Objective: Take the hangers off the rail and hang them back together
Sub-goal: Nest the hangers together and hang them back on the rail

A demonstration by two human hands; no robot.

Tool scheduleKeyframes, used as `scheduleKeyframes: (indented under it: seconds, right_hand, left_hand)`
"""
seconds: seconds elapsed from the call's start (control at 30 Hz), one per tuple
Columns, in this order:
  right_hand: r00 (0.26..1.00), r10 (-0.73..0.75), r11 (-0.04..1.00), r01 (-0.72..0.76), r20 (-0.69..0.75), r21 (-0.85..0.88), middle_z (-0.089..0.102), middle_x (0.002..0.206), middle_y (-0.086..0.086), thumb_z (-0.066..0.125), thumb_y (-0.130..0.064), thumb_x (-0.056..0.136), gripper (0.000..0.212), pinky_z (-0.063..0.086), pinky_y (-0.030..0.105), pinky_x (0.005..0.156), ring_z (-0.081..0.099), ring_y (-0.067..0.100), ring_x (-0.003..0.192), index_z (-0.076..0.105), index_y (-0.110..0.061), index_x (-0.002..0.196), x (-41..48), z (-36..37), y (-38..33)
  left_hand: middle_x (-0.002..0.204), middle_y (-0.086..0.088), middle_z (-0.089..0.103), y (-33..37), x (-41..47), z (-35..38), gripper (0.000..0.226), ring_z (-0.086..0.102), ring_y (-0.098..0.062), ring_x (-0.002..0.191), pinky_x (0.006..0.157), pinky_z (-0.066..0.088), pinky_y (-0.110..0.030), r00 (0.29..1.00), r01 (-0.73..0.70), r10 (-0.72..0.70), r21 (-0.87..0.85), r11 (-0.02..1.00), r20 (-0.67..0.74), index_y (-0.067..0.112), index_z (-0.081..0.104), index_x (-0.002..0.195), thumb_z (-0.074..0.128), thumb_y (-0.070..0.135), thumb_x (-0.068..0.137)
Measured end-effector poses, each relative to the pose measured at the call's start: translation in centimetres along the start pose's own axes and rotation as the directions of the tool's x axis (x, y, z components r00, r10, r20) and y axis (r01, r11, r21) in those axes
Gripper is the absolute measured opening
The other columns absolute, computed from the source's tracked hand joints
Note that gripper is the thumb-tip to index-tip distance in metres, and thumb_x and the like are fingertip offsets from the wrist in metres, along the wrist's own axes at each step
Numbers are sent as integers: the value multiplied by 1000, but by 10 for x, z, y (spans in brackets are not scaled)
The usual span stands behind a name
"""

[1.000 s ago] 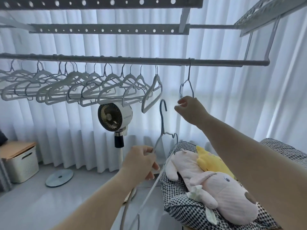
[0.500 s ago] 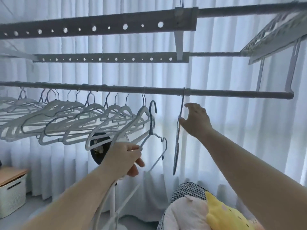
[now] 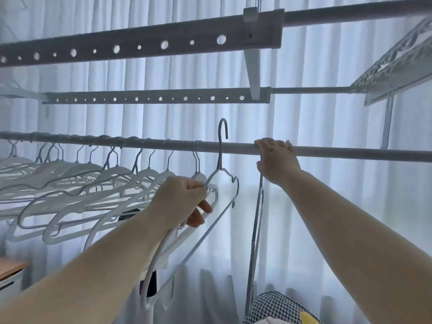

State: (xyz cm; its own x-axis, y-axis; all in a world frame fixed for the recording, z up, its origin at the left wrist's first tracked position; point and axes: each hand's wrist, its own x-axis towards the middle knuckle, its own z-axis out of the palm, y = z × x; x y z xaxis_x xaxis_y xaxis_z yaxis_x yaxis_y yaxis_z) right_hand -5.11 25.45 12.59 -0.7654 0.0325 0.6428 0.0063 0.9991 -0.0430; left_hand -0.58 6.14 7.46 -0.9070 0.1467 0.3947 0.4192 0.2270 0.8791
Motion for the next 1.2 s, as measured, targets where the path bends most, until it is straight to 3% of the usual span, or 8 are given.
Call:
scheduleKeyframes:
  seconds: [0.2,0.37,0.53,0.73,0.9,1.0,1.07,1.2]
  right_hand:
    - [996,-38,999,37,-76,-14,37,145,0,43,-5,90,52,6,32,118,31,25,134,32,-14,140,1,8,3]
    - [994,-86,995,82,-67,-55,36,146,-1,43,-7,91,51,18,28,111,32,26,132,31,-16,141,1,3,7]
    - [992,-110,991,106,-57,-82,35,148,-2,43,-10,93,53,21,29,111,32,25,135,29,-17,143,3,3,10]
    - [992,-120,989,116,-47,-88,36,148,-3,45,-13,93,53,26,30,109,33,23,135,30,-17,143,7,1,10]
    - [992,-112,991,108,-52,-79,37,148,-4,45,-13,93,52,25,30,110,32,23,136,30,-19,143,7,3,7]
    - [992,-117,990,112,-55,-82,36,148,-3,43,-11,93,53,23,30,111,32,23,136,30,-19,143,6,2,6]
    - [992,-118,990,114,-52,-86,36,148,-3,44,-12,93,52,22,30,111,32,24,136,30,-18,143,5,1,5]
    - [992,-117,991,114,-44,-71,37,148,-1,45,-15,93,51,23,32,111,32,25,136,32,-18,142,2,-3,3]
  left_hand:
    - [37,6,62,-2,34,12,15,49,-5,24,35,46,-17,998,-1,4,-38,999,70,7,60,83,47,3,88]
    - [36,7,61,-5,51,22,19,48,-5,24,34,46,-16,995,12,-10,-24,1000,96,12,57,75,47,3,88]
    - [38,5,62,-10,58,33,20,49,-8,25,50,46,-28,996,9,-8,-8,1000,89,11,60,70,49,5,86]
    - [48,0,62,-18,55,35,19,50,-8,27,38,45,-18,983,60,-64,28,998,170,7,57,73,45,3,88]
    - [50,2,62,-22,46,35,19,50,-7,28,40,43,-20,972,97,-98,14,995,212,13,54,76,44,6,90]
    - [61,1,64,-21,41,34,15,55,-8,40,43,45,-21,967,107,-109,24,994,231,17,54,81,46,9,91]
    - [71,1,62,-19,39,32,12,58,-10,54,47,47,-21,973,92,-99,44,995,207,14,56,100,48,13,91]
    - [96,9,55,-22,29,21,45,55,-14,91,77,43,-22,992,-46,5,333,942,126,18,44,132,51,30,90]
